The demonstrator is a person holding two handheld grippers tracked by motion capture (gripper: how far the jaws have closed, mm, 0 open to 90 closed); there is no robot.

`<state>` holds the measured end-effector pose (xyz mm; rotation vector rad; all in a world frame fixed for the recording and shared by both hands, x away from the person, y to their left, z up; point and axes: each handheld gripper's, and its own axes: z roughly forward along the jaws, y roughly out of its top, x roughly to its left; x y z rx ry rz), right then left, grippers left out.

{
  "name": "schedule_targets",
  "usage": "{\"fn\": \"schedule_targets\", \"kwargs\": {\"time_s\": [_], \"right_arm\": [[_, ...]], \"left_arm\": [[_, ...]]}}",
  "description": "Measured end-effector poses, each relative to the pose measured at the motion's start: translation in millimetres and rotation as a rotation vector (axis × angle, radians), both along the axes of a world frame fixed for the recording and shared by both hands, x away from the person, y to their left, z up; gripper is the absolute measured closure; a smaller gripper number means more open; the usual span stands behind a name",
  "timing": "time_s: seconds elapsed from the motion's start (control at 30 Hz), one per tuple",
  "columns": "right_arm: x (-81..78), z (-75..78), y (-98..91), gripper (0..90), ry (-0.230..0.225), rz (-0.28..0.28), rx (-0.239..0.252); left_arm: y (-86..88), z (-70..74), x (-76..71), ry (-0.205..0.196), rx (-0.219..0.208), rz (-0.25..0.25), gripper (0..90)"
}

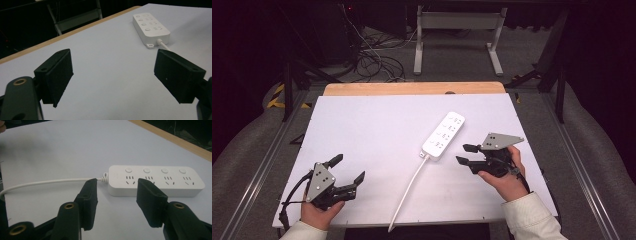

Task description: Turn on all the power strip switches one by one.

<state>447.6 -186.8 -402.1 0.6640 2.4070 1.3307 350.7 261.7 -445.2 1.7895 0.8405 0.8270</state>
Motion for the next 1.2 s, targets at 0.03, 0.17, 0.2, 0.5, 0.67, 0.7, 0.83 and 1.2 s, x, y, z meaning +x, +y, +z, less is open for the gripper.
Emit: {"fn": "schedule_targets", "kwargs": {"time_s": [0.03,0.17,0.2,0.5,0.67,0.7,0.83,1.2], "right_arm": [[0.0,0.0,0.0,52.6,0.000,0.000,0.000],[7.2,5.6,9.4,55.0,0.009,-0.006,-0.022],[7.2,5.6,9.4,55.0,0.009,-0.006,-0.022],[19.8,17.6,27.7,60.9,0.024,-0.005,-0.067],[27.7,18.9,30.8,73.2,0.028,-0.007,-0.060],[29.5,18.8,32.2,76.8,0.026,-0.007,-0.060],[41.2,16.1,43.9,90.0,0.038,-0.004,-0.088],[70.9,4.7,67.1,90.0,0.082,0.017,-0.084]], "left_arm": [[0.1,0.0,-0.1,0.000,0.002,-0.001,15.9],[0.1,0.0,-0.1,0.000,0.001,-0.001,15.9],[0.0,-0.1,0.0,0.001,0.000,-0.002,15.9],[0.0,0.3,-0.3,0.000,0.002,-0.005,16.1],[0.0,0.3,-0.4,-0.001,0.002,-0.005,16.1],[0.0,0.3,-0.4,-0.001,0.003,-0.005,16.1],[-0.3,0.0,0.0,0.001,0.005,-0.005,16.0],[0.1,0.0,0.4,-0.003,0.012,-0.007,16.0]]}}
